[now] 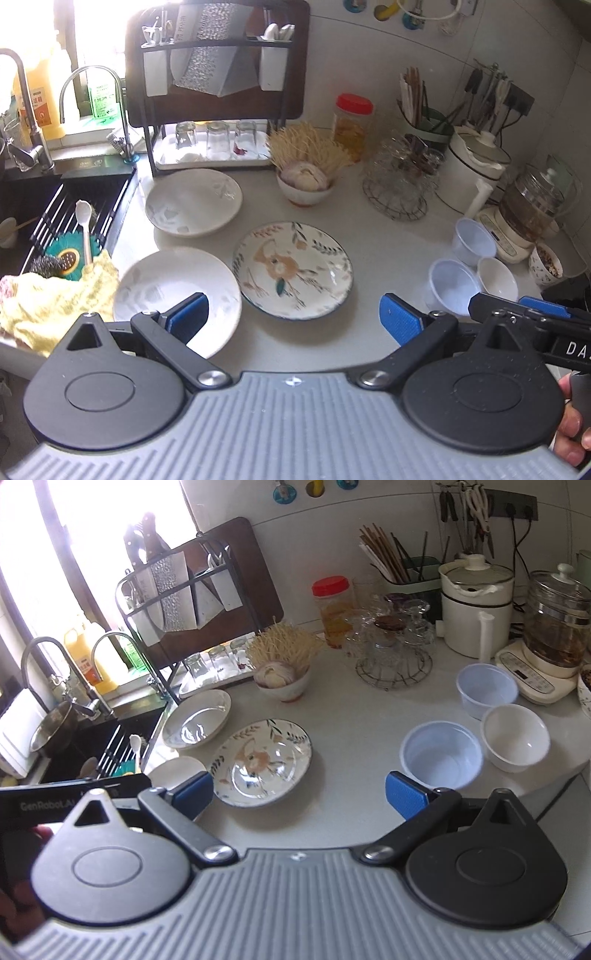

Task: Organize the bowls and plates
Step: 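Move both grippers toward the orange-rimmed white bowl beside the sink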

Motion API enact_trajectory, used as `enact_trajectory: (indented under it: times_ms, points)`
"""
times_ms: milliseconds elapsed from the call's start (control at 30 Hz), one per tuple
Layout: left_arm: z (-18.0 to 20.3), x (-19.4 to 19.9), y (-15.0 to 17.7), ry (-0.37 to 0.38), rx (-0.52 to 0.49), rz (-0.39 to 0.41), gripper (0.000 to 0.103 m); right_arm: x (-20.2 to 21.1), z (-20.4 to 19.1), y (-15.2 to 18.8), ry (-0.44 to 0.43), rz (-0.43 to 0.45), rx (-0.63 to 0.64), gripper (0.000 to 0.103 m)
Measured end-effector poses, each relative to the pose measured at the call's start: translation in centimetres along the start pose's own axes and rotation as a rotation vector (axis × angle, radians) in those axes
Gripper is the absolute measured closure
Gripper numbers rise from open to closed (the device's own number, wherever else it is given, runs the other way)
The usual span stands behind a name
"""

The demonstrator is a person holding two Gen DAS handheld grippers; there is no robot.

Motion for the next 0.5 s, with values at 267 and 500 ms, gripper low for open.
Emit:
enact_trajectory:
  times_ms: [267, 500]
  points:
    - [-6.1, -2.5, -2.8, 0.001, 0.035, -0.011, 0.002, -3.5, -3.5, -1.0, 0.001, -0.035, -0.009, 0.004]
    - [-11.7, -4.4, -4.2, 0.001, 0.047, -0.042, 0.002, -7.1, -7.9, -2.1, 0.004, -0.047, 0.003, 0.005]
Point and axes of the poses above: each gripper's, at about its wrist camera, not at the fingertips, and x roughly against the way its jaws point, z to its right, y to its underside, the point moved 10 cm from there along -x, roughly the way its jaws point, and after that the axes turned 5 degrees about y, right-handed, at the moved point
